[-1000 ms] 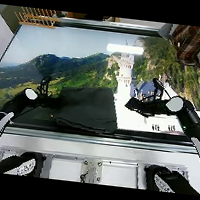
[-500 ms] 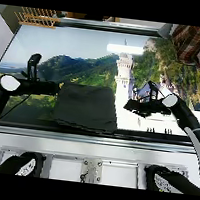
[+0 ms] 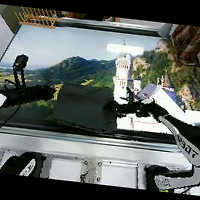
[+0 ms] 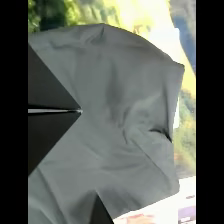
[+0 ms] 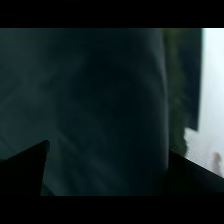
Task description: Fold the clothes and pants, and hang the long-sleeved shirts on hangers.
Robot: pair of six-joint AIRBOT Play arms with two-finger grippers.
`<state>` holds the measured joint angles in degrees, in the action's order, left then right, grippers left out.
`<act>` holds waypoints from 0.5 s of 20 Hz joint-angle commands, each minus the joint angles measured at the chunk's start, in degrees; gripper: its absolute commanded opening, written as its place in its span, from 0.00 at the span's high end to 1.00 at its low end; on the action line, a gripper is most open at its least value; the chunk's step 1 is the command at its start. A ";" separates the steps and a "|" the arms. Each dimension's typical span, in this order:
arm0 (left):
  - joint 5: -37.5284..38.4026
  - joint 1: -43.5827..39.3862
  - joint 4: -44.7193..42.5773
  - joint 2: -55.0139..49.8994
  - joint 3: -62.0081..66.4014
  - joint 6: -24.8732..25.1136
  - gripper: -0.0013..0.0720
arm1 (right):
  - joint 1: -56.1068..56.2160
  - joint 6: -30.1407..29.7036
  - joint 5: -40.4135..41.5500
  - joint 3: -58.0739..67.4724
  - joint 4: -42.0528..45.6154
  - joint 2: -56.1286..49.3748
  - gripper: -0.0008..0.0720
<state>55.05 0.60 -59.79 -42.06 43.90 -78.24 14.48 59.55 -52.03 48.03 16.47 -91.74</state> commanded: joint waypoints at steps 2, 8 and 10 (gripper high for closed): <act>-0.63 -0.02 1.40 0.04 -1.18 -1.29 0.96 | 5.25 -7.78 1.92 1.75 -7.52 -1.84 0.64; 0.35 -1.22 7.26 -4.92 -1.18 -1.20 0.96 | -5.05 1.46 -0.37 9.40 17.22 6.49 0.97; -0.28 -3.56 7.28 -6.45 -1.18 -1.20 0.96 | -13.99 9.97 -0.48 12.94 31.28 12.46 0.97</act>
<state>55.11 -0.93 -53.93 -46.52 42.76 -79.46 9.08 59.31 -52.56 56.77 28.95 -85.45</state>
